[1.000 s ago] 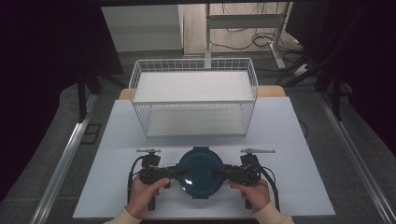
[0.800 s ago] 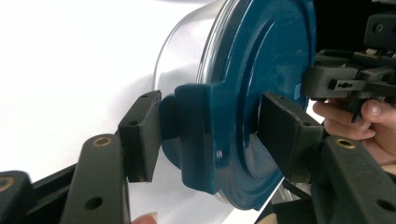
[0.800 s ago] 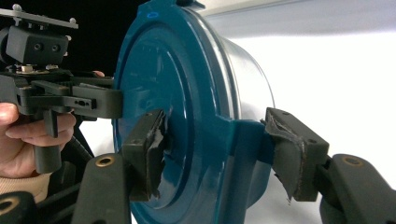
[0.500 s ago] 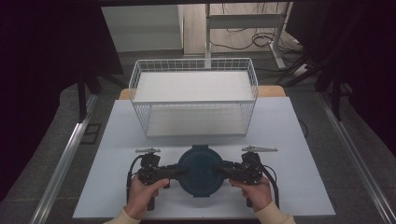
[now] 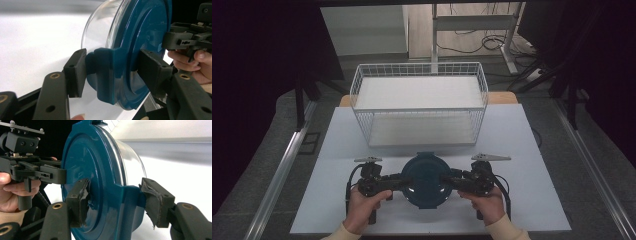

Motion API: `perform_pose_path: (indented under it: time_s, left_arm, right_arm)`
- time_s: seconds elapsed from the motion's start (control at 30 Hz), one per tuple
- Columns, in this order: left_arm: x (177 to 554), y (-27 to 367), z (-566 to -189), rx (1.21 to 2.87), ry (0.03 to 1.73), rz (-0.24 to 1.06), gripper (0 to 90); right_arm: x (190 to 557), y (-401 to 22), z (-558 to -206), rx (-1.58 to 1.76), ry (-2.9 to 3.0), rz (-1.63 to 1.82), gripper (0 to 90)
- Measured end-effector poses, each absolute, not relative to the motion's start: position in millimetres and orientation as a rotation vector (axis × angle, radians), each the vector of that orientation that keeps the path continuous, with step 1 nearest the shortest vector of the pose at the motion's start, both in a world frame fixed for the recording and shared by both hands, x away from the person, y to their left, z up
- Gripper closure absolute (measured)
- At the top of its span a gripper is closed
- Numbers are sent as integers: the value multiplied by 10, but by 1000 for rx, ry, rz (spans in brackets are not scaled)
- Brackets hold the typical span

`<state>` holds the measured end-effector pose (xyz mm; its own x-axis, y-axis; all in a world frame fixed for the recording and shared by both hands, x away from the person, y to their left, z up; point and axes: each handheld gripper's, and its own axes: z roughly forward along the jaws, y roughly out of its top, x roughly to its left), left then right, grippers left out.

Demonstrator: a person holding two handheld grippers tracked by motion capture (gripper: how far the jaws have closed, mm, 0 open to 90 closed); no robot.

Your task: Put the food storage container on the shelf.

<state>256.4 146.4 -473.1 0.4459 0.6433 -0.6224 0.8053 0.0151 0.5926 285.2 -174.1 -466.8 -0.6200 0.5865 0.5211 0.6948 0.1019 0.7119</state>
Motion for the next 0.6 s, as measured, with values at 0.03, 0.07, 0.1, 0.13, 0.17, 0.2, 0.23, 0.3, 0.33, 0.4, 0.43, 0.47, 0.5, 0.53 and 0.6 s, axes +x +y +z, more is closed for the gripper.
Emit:
perform_pose_path:
  time_s: [0.03, 0.07, 0.1, 0.13, 0.17, 0.2, 0.23, 0.3, 0.33, 0.4, 0.43, 0.47, 0.5, 0.53, 0.6]
  left_arm:
    - [2564, 1465, -4719, 1694, 1260, -196, 417]
    - [2564, 1467, -4706, 1695, 1255, -193, 417]
    - [2569, 1474, -4687, 1695, 1249, -188, 417]
    - [2569, 1474, -4687, 1695, 1249, -188, 417]
    - [2575, 1482, -4666, 1691, 1245, -180, 417]
    - [2575, 1482, -4666, 1691, 1245, -180, 417]
    - [2581, 1490, -4651, 1691, 1241, -174, 417]
    - [2582, 1492, -4645, 1690, 1241, -174, 417]
    - [2584, 1496, -4636, 1690, 1240, -172, 417]
    - [2588, 1499, -4622, 1687, 1237, -170, 418]
    - [2591, 1499, -4602, 1688, 1230, -170, 418]
    - [2591, 1499, -4602, 1688, 1230, -170, 420]
    - [2592, 1499, -4589, 1688, 1226, -169, 420]
    - [2594, 1499, -4575, 1690, 1222, -167, 421]
    - [2598, 1497, -4553, 1692, 1216, -163, 423]
  right_arm:
    - [2853, -1738, -4640, -1310, -2257, -1566, 414]
    - [2853, -1738, -4640, -1310, -2257, -1566, 414]
    - [2857, -1735, -4616, -1302, -2261, -1572, 414]
    - [2857, -1735, -4616, -1302, -2261, -1572, 414]
    - [2863, -1727, -4593, -1298, -2268, -1580, 415]
    - [2868, -1722, -4581, -1295, -2270, -1582, 415]
    - [2871, -1719, -4572, -1295, -2267, -1585, 415]
    - [2875, -1715, -4565, -1292, -2270, -1587, 415]
    - [2878, -1713, -4559, -1291, -2272, -1587, 415]
    - [2884, -1708, -4538, -1287, -2275, -1591, 415]
    - [2885, -1708, -4516, -1285, -2279, -1596, 416]
    - [2885, -1708, -4516, -1285, -2279, -1596, 416]
    - [2884, -1711, -4502, -1285, -2280, -1600, 416]
    - [2883, -1714, -4490, -1282, -2283, -1603, 416]
    - [2886, -1718, -4470, -1277, -2283, -1608, 417]
